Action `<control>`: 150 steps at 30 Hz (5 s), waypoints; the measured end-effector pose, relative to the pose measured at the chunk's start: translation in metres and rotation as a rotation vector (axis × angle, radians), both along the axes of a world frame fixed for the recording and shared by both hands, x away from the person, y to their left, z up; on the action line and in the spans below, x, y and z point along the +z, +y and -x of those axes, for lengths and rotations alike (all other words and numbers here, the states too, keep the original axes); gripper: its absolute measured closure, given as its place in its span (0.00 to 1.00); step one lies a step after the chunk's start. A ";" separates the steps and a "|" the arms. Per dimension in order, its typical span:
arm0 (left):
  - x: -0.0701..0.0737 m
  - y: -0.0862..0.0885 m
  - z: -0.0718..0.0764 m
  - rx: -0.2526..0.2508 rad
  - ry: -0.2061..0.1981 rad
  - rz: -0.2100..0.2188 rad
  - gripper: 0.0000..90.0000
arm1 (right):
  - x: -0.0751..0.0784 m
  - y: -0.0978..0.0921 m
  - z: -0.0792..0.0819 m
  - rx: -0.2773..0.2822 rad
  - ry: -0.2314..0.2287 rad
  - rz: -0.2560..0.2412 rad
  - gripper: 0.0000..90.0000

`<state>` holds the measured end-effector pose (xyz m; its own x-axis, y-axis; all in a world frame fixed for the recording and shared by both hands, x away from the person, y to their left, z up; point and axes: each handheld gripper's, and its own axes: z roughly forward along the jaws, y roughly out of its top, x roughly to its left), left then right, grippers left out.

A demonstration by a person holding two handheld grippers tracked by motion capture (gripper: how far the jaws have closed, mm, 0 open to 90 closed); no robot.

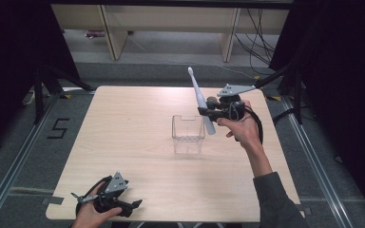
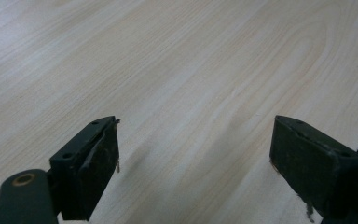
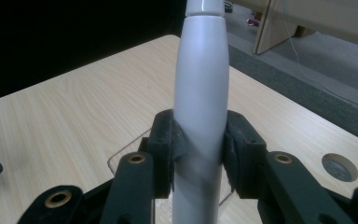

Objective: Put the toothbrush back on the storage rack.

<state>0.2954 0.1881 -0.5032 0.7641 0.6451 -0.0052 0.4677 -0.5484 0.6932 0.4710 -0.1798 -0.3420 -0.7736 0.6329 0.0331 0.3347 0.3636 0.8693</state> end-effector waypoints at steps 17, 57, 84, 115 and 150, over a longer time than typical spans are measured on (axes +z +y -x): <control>0.000 0.000 0.000 0.000 0.003 0.004 0.17 | -0.008 0.026 -0.016 0.029 0.010 0.002 0.74; 0.000 0.000 0.001 -0.003 0.003 0.005 0.17 | -0.071 0.068 -0.033 0.031 0.147 0.188 0.74; 0.000 0.000 0.001 -0.011 0.000 -0.004 0.17 | -0.088 0.081 -0.042 0.033 0.251 0.326 0.74; 0.000 0.000 0.002 -0.001 0.008 0.000 0.17 | -0.061 0.062 -0.027 0.007 0.175 0.268 0.58; -0.001 -0.001 0.003 0.009 0.006 0.010 0.17 | -0.044 0.007 0.011 -0.023 0.121 0.100 0.43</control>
